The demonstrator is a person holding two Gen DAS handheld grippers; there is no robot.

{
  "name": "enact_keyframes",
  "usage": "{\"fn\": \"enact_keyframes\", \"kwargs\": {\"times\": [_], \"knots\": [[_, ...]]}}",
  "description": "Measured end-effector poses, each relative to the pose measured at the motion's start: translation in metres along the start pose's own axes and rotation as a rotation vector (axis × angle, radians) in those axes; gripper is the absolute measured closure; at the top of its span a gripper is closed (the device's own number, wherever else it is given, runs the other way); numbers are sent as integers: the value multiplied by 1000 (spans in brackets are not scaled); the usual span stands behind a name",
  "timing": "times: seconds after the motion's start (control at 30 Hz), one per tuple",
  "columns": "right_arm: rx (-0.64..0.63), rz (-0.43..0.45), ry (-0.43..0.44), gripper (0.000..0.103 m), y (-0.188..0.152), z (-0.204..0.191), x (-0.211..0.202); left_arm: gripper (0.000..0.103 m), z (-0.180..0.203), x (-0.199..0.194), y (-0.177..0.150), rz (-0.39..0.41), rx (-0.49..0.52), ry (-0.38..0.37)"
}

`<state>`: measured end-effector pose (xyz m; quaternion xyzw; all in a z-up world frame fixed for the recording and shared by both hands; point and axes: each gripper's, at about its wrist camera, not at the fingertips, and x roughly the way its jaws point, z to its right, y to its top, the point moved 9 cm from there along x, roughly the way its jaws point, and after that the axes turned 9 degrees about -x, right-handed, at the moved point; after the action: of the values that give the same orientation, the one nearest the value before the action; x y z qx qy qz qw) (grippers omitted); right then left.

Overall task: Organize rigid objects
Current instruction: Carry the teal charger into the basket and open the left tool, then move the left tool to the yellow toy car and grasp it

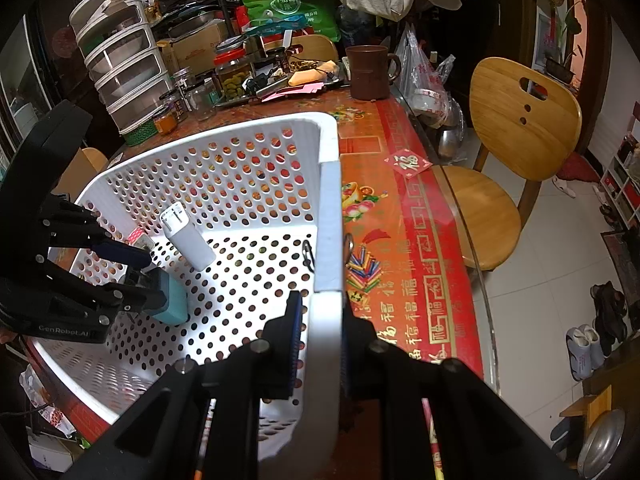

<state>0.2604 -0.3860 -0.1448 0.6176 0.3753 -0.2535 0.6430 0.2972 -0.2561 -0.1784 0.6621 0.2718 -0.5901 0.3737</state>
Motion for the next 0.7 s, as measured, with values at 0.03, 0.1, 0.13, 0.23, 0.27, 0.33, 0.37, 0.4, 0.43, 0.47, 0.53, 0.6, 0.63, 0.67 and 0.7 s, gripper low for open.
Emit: {"fn": "enact_keyframes", "kwargs": {"times": [0.03,0.1,0.13,0.23,0.27,0.33,0.37,0.4,0.43,0.47,0.53,0.6,0.63,0.67,0.7], "knots": [[0,0,-1,89,0,0,0,63,-2,0,2,10,0,-3],[1,0,0,89,0,0,0,49,-5,-12,3,53,-8,-22],[0,1,0,89,0,0,0,42,-8,-20,3,82,-18,-34],[-3,-1,1,89,0,-1,0,19,-22,-52,-6,177,-35,-56],[-4,-1,0,89,0,-1,0,19,-33,-68,-13,209,-48,-46],[-4,0,1,89,0,-1,0,18,-55,-93,-26,258,-87,-39],[-3,-1,2,89,-1,-1,0,15,-67,-103,-31,277,-106,-30],[-2,0,3,89,-1,-1,0,10,-87,-119,-42,310,-136,-3],[-3,1,2,89,-1,-1,0,7,-102,-129,-51,333,-158,22],[-2,2,3,89,-1,-1,-1,2,-115,-136,-58,348,-176,45],[-2,3,4,89,-1,-1,-1,1,-151,-145,-79,366,-235,105],[-1,4,5,89,-1,0,-1,1,-187,-145,-100,372,-318,144],[0,6,6,89,-1,0,-1,1,-202,-139,-111,363,-356,158],[0,6,8,89,0,0,-1,1,-215,-133,-122,350,-389,167],[1,7,8,89,0,0,-1,1,-228,-120,-133,329,-420,172]]}}
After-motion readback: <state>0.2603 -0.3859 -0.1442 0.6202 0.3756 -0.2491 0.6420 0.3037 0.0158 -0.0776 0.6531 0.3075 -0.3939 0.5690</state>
